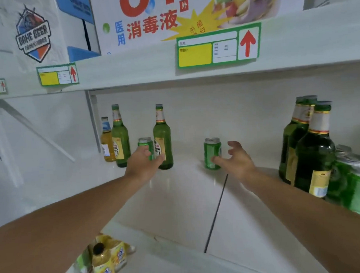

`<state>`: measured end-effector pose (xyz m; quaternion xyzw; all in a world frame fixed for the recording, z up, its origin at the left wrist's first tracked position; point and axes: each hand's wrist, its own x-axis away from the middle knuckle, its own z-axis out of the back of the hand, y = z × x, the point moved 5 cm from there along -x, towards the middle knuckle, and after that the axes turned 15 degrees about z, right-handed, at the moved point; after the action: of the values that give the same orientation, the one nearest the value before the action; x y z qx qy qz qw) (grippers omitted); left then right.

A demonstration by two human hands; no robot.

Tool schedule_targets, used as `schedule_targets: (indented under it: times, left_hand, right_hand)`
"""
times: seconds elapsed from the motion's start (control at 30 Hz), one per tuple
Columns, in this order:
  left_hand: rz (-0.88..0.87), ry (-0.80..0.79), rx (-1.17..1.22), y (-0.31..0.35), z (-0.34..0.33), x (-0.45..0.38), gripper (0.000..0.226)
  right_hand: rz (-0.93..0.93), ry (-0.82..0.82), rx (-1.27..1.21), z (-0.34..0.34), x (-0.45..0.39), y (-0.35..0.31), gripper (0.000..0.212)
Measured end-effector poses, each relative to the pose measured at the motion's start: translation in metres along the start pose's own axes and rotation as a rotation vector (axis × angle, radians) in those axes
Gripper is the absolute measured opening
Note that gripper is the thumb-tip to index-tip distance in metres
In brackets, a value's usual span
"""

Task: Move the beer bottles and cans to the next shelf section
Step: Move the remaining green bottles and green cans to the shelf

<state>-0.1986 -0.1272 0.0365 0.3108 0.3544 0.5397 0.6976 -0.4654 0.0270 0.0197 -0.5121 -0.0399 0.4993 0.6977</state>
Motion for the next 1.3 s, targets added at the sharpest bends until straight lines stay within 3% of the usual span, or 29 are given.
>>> schedule_targets:
  times: [0.1,0.23,0.3,0.37,0.47,0.63,0.8,1.0,1.3]
  left_hand:
    - [0.056,0.007,0.043,0.002,-0.021,-0.029,0.064]
    - [0.070,0.014,0.115,-0.001,-0.043,-0.071,0.092]
    - [0.081,-0.010,0.149,-0.002,-0.055,-0.093,0.100]
    - [0.086,-0.024,0.204,0.004,-0.061,-0.103,0.105]
    - [0.112,-0.047,0.240,0.008,-0.069,-0.113,0.078]
    - [0.120,-0.072,0.177,0.002,-0.074,-0.123,0.048]
    - [0.102,-0.134,0.145,0.000,-0.063,-0.116,0.045]
    - [0.033,-0.231,0.213,-0.010,-0.051,-0.091,0.068]
    - [-0.041,-0.207,0.302,-0.019,-0.014,-0.018,0.045]
  right_hand:
    - [0.020,-0.002,0.028,-0.016,-0.029,0.016,0.116]
    - [0.002,-0.013,-0.091,-0.034,-0.058,0.028,0.121]
    - [-0.015,0.008,-0.135,-0.043,-0.068,0.034,0.115]
    - [-0.004,0.034,-0.086,-0.049,-0.075,0.040,0.094]
    - [0.030,0.047,0.022,-0.051,-0.078,0.044,0.072]
    - [0.035,0.047,0.010,-0.048,-0.073,0.042,0.068]
    - [0.020,0.060,-0.014,-0.047,-0.060,0.034,0.063]
    - [0.017,0.065,-0.020,-0.046,-0.037,0.021,0.062]
    - [0.000,0.179,0.003,-0.028,0.029,-0.005,0.069]
